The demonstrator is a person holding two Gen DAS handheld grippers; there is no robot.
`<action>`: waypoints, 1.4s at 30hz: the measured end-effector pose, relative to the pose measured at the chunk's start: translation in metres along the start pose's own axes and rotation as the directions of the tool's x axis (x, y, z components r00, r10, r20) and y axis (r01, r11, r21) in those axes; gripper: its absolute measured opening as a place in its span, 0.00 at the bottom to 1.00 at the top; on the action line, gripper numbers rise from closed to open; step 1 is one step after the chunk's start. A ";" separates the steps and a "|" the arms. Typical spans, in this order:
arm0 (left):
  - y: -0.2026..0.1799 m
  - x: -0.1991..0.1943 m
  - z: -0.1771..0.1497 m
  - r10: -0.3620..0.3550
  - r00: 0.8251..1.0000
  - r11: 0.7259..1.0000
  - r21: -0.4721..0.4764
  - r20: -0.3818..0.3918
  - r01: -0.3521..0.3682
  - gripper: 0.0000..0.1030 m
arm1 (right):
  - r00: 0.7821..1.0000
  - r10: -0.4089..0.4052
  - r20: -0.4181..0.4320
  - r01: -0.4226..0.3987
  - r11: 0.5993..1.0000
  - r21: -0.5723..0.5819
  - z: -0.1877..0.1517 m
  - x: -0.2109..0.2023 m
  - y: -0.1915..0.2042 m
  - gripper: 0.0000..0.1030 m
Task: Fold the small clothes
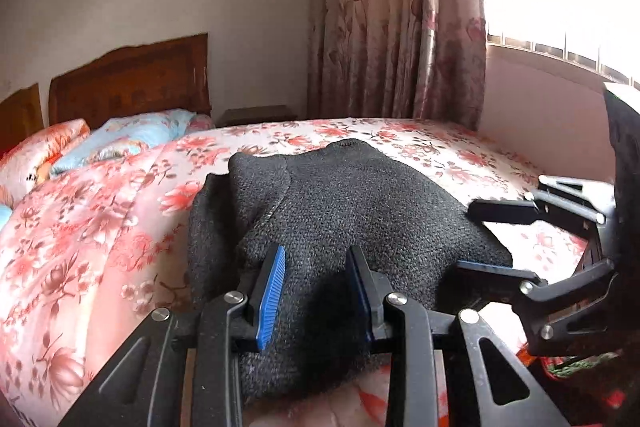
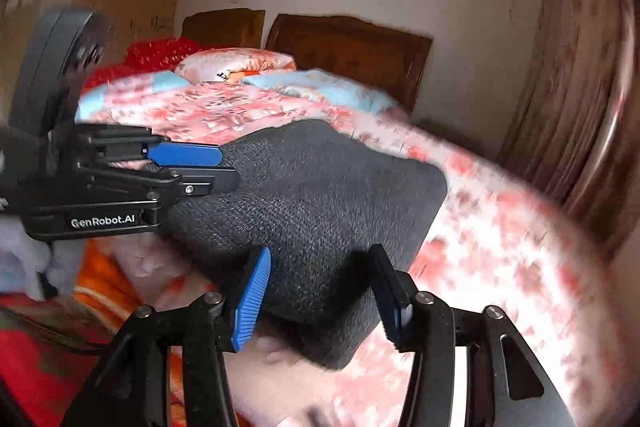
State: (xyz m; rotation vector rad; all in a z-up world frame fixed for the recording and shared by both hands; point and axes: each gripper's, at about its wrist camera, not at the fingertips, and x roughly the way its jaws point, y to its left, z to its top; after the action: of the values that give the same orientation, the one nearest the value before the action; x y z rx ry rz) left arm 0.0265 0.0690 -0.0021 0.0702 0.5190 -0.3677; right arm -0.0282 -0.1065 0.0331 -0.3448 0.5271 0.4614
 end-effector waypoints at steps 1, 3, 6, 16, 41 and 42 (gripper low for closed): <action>0.001 0.001 -0.001 -0.003 1.000 1.000 0.004 0.008 0.003 0.31 | 1.000 -0.004 -0.006 0.004 1.000 0.000 0.002 0.003 0.000 1.00; 0.004 0.001 -0.003 -0.025 1.000 1.000 -0.006 0.019 0.025 0.31 | 1.000 0.002 -0.016 -0.002 1.000 0.009 0.005 0.009 -0.004 1.00; 0.010 0.005 -0.004 -0.058 0.998 0.998 -0.027 0.025 0.059 0.31 | 1.000 -0.014 -0.003 0.013 1.000 -0.017 0.000 0.012 -0.003 1.00; 0.005 -0.038 0.015 0.029 0.995 0.997 -0.071 0.093 -0.023 0.31 | 0.999 0.031 0.026 -0.034 0.992 0.123 0.009 -0.016 -0.031 1.00; 0.072 0.061 0.028 0.026 0.994 0.963 -0.264 -0.110 -0.055 0.48 | 0.990 0.021 -0.142 0.007 0.982 0.191 0.004 0.058 -0.061 0.00; 0.074 0.063 0.028 0.030 0.993 0.960 -0.272 -0.112 -0.059 0.49 | 0.990 0.025 -0.141 0.001 0.982 0.187 0.006 0.059 -0.059 0.00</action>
State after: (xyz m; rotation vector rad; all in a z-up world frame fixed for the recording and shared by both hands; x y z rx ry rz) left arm 0.1170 0.1133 -0.0106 -0.1686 0.6697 -0.2455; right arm 0.0495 -0.1341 0.0168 -0.1951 0.7075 0.3968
